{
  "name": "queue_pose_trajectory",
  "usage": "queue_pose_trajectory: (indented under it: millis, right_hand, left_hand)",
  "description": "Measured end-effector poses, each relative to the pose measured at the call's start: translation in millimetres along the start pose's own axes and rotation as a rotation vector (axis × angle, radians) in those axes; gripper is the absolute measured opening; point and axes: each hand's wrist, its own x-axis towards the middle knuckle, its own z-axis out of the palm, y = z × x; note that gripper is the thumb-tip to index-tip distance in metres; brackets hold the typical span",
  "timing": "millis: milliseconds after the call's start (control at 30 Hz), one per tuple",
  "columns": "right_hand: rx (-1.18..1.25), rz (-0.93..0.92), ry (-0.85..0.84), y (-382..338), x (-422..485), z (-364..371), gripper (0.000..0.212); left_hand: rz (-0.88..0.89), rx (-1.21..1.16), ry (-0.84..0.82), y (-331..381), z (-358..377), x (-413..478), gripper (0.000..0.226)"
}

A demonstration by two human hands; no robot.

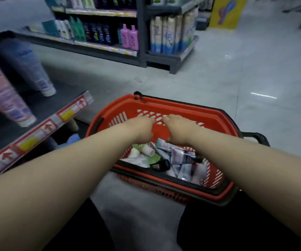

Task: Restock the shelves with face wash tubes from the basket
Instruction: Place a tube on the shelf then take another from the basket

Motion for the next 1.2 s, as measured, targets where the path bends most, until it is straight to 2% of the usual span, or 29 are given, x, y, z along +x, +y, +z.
queue_pose_trajectory:
  millis: [100, 200, 433, 533, 600, 700, 767, 900, 967, 1067, 1200]
  right_hand:
    - [0.005, 0.059, -0.078, 34, 6, 27, 0.058]
    - [0.022, 0.124, -0.188, 62, 19, 54, 0.055]
    - [0.054, 0.222, -0.517, 93, 60, 117, 0.056]
    - [0.078, 0.234, -0.567, 92, 70, 144, 0.053]
    - [0.114, 0.275, -0.562, 91, 74, 164, 0.06]
    - [0.104, 0.323, -0.544, 93, 77, 178, 0.066]
    - [0.055, 0.31, -0.564, 94, 79, 177, 0.065]
    - [0.141, 0.331, -0.519, 100, 80, 161, 0.042]
    - [0.22, 0.316, -0.489, 101, 76, 149, 0.036]
    - [0.399, 0.286, -0.392, 95, 71, 125, 0.034]
    - [0.679, 0.251, -0.257, 78, 70, 89, 0.023]
  left_hand:
    - [0.052, 0.005, -0.094, 32, 23, 37, 0.037]
    - [0.076, 0.012, -0.204, 54, 52, 73, 0.043]
    - [-0.006, -0.066, -0.408, 69, 120, 116, 0.042]
    - [-0.011, -0.066, -0.559, 69, 148, 126, 0.039]
    - [0.009, -0.099, -0.609, 67, 160, 128, 0.038]
    - [0.052, -0.226, -0.55, 69, 161, 122, 0.037]
    - [0.017, -0.257, -0.544, 65, 166, 122, 0.035]
    - [-0.093, -0.373, -0.521, 56, 172, 122, 0.021]
    - [-0.23, -0.51, -0.412, 55, 163, 118, 0.022]
    - [-0.56, -0.878, -0.152, 47, 145, 113, 0.05]
    - [-0.705, -1.245, 0.102, 25, 108, 83, 0.055]
